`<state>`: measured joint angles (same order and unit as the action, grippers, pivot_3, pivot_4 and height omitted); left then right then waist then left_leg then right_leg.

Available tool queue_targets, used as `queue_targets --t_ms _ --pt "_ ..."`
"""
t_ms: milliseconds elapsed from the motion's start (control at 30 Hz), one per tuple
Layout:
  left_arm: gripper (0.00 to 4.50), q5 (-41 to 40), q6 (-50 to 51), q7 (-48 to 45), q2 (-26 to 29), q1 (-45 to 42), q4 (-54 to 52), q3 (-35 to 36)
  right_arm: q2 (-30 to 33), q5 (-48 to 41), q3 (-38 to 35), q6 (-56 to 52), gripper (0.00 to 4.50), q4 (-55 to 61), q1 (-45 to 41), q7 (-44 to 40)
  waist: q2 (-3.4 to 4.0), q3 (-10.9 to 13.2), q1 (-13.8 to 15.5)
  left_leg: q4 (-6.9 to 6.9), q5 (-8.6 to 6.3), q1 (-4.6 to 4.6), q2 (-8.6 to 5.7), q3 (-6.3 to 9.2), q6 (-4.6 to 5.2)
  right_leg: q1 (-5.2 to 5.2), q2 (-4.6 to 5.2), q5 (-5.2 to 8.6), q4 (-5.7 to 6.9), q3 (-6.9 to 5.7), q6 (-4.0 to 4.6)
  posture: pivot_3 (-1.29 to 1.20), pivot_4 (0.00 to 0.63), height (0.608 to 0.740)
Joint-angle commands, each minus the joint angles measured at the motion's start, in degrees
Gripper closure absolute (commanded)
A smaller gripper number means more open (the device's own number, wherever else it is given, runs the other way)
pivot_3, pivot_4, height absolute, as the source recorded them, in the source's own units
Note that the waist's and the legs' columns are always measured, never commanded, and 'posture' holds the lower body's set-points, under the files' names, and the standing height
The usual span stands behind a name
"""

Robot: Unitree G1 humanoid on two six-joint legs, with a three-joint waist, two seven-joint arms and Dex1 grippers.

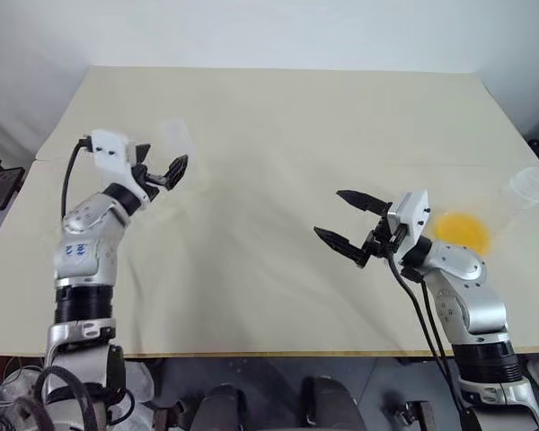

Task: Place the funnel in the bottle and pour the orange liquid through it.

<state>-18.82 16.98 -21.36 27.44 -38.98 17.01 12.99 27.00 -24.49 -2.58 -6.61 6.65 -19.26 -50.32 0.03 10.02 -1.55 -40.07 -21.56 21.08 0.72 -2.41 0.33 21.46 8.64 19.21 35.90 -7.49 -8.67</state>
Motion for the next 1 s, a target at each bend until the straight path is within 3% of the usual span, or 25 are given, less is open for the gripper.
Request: queue_targets --t_ms 33,233,500,600,767,1000 --pt "0.00 2.0 -4.2 1.6 -1.1 -3.6 4.8 0.2 -0.4 -0.8 -0.4 0.1 0.04 3.0 0.0 0.7 0.00 0.0 0.0 0.00 0.00 0.01 0.00 0.01 0.00 0.00 0.00 0.00 0.00 0.00 0.00 0.00 0.150 0.740" --pt "0.00 5.6 -10.5 4.4 -2.6 -12.8 20.0 -0.1 -1.1 -0.5 -0.4 0.3 0.04 4.3 1.3 1.9 -0.02 0.0 0.1 -0.05 0.00 0.06 -0.01 -0.08 0.00 0.00 0.00 0.00 0.02 -0.06 0.00 0.00 0.150 0.740" --pt "0.00 6.5 -16.4 1.5 -3.3 -18.7 31.4 -0.6 -1.1 -0.2 -1.1 0.9 0.04 5.9 3.3 3.5 -0.03 0.0 0.1 -0.03 0.00 0.09 -0.03 -0.11 0.00 0.00 0.02 0.00 0.05 -0.14 0.00 0.00 0.150 0.740" --pt "0.62 6.7 -18.6 1.2 -3.4 -20.2 34.2 -0.3 -1.1 -0.2 -1.4 1.2 0.00 6.3 4.0 4.0 -0.04 0.0 0.0 -0.03 0.00 0.09 -0.03 -0.12 0.00 0.00 0.01 0.00 0.05 -0.14 0.00 0.00 0.150 0.740" --pt "2.13 6.2 -20.3 -0.5 -3.9 -21.4 36.3 0.0 -1.4 -0.1 -1.4 1.8 0.00 6.5 4.8 4.6 -0.04 0.0 0.0 -0.03 0.00 0.09 -0.02 -0.14 0.00 0.01 0.02 0.00 0.05 -0.15 0.00 0.00 0.150 0.740" --pt "2.20 2.8 -23.3 -9.8 -5.3 -20.2 30.9 0.0 -1.1 0.3 -1.3 2.0 0.00 6.8 5.2 5.2 -0.05 0.0 0.1 -0.05 0.00 0.10 -0.03 -0.12 0.00 0.00 0.02 0.00 0.05 -0.14 0.00 0.00 0.150 0.740"
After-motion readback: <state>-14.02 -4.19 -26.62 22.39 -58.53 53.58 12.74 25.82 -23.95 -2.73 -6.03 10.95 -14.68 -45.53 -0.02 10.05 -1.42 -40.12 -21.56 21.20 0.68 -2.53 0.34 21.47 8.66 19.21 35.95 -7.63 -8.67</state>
